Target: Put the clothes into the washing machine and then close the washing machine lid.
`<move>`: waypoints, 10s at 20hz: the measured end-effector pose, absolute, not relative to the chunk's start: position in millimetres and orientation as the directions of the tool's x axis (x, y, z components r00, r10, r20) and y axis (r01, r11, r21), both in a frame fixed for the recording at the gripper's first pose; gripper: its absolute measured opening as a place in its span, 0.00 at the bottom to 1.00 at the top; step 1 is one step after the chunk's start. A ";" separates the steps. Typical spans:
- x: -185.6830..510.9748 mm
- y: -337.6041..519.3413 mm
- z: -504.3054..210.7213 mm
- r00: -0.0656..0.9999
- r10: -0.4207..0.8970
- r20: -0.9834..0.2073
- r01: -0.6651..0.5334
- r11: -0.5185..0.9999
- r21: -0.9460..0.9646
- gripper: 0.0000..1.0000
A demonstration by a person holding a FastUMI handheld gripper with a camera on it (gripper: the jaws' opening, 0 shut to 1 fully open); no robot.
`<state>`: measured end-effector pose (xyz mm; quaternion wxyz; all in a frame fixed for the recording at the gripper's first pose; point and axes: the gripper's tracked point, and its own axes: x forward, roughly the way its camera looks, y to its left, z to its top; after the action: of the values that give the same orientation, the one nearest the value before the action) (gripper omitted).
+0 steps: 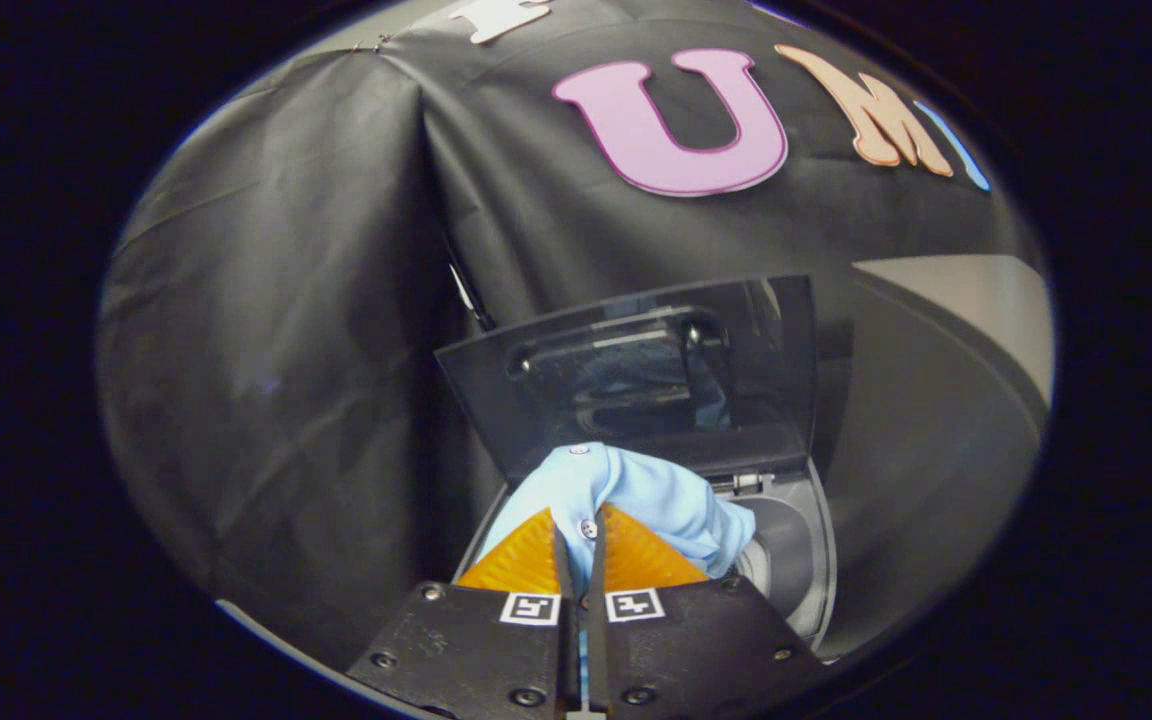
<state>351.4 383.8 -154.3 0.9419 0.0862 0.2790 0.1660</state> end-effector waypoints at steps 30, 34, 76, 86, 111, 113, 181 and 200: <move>365.9 381.2 -267.3 0.705 0.197 -0.681 -0.089 0.977 0.191 1.00; 364.1 377.2 -252.7 0.719 0.185 -0.669 -0.109 0.982 0.155 0.98; 595.5 339.7 -129.9 0.993 0.004 -0.122 -0.009 0.999 -0.036 0.97; 555.3 334.8 -119.5 0.999 0.016 -0.052 -0.018 0.999 -0.040 0.99; 542.5 324.5 -104.1 0.999 -0.007 0.035 0.008 0.999 -0.033 0.99; 542.4 324.1 -103.4 0.999 -0.006 0.040 0.007 0.999 -0.035 0.99; 429.6 309.0 -85.2 0.976 -0.048 -0.212 0.040 0.998 -0.043 0.97; 266.8 309.1 9.8 0.998 0.056 -0.023 -0.059 0.988 -0.142 0.96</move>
<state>266.8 309.1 9.8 0.9970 -0.0717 0.0093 0.0290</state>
